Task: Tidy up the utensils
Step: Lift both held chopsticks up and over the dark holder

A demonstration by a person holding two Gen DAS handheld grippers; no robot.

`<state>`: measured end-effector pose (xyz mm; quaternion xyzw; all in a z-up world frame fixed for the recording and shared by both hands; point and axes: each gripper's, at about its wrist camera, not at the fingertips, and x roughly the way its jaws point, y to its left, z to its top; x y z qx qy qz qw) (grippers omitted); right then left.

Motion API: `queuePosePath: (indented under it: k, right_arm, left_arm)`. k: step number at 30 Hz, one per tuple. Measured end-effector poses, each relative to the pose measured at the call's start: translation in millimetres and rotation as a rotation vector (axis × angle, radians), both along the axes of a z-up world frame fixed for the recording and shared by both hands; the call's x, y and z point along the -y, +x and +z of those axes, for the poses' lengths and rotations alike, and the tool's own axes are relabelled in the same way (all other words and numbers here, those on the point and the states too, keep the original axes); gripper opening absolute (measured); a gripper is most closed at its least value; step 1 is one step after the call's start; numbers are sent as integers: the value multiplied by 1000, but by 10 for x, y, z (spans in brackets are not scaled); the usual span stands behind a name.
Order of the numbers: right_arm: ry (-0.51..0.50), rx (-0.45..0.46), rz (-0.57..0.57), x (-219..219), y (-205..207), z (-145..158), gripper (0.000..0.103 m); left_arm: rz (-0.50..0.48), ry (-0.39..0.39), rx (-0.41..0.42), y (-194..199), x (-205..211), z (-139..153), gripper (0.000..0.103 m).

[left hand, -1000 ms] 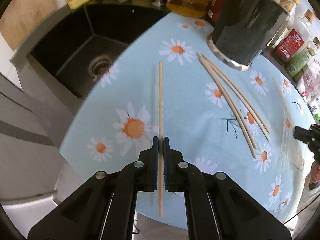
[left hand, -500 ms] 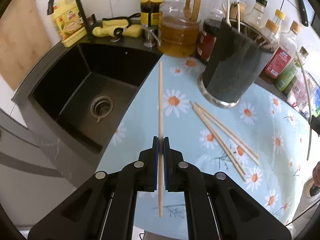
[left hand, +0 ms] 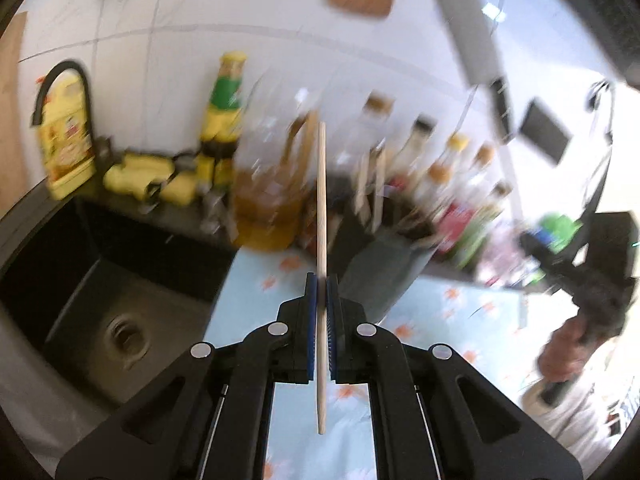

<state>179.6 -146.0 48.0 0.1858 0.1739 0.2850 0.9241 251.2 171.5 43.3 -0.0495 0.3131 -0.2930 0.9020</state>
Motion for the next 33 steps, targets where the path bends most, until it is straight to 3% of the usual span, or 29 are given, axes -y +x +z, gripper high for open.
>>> queuePosePath:
  k: [4,7,12,18,23,27,33]
  right_arm:
    - [64,34,-49,16,153,-39,5]
    - [105,48,-89,39,268,-101,5]
    - [124,80,-142,73,430,-121,5]
    - [154,154,-151,126,582,-32,5]
    - [171,182,-146,180,747,22,5]
    - [193,178,-132,224,908,4,5]
    - [211,145,-101,264,1157,-100,5]
  left_arm:
    - [-46,-186,140,28,-85,115,5]
    - [-69,-246,222,70,-60,112,5]
    - [-99,-270,273,254,107,114,5]
    - [-121,-387,284,531,192,195,5]
    - [-118,-436,284,738,298,227,5]
    - [-80,-437,316,785,441,201,5]
    - [-114,-409,294,873,700,70,5]
